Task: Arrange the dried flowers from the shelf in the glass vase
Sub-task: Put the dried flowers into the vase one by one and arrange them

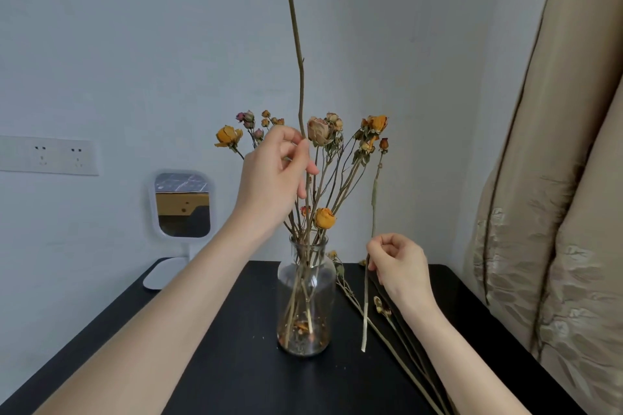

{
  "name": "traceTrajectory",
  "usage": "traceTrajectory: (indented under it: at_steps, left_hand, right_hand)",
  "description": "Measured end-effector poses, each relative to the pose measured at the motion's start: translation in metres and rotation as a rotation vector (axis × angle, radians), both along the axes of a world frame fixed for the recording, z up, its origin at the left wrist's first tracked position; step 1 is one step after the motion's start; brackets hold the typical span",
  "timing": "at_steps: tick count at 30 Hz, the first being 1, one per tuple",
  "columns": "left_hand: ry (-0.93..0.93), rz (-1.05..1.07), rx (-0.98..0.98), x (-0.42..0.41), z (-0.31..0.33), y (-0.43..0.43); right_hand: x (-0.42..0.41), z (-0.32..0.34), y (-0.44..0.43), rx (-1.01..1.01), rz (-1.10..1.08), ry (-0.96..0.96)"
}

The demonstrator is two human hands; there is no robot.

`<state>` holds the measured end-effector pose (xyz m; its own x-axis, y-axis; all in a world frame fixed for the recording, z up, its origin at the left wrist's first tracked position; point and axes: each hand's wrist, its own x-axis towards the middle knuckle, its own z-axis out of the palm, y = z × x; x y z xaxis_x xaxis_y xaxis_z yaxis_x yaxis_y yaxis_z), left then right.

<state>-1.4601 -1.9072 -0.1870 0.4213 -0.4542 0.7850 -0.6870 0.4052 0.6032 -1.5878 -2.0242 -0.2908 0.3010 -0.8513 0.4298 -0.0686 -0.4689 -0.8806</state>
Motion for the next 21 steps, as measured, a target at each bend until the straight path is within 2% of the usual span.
traceTrajectory:
  at_steps: [7, 17, 21]
  left_hand:
    - [-0.027, 0.031, -0.048, 0.002, 0.0, -0.002]
    - [0.045, 0.027, -0.109, 0.008, -0.002, -0.005]
    - [0.007, 0.055, -0.101, 0.009, 0.003, -0.009]
  right_hand:
    - [0.0, -0.003, 0.0, 0.006, 0.007, 0.004]
    - [0.0, -0.004, -0.003, 0.013, 0.012, 0.004]
    - [0.0, -0.005, -0.003, 0.013, 0.013, 0.006]
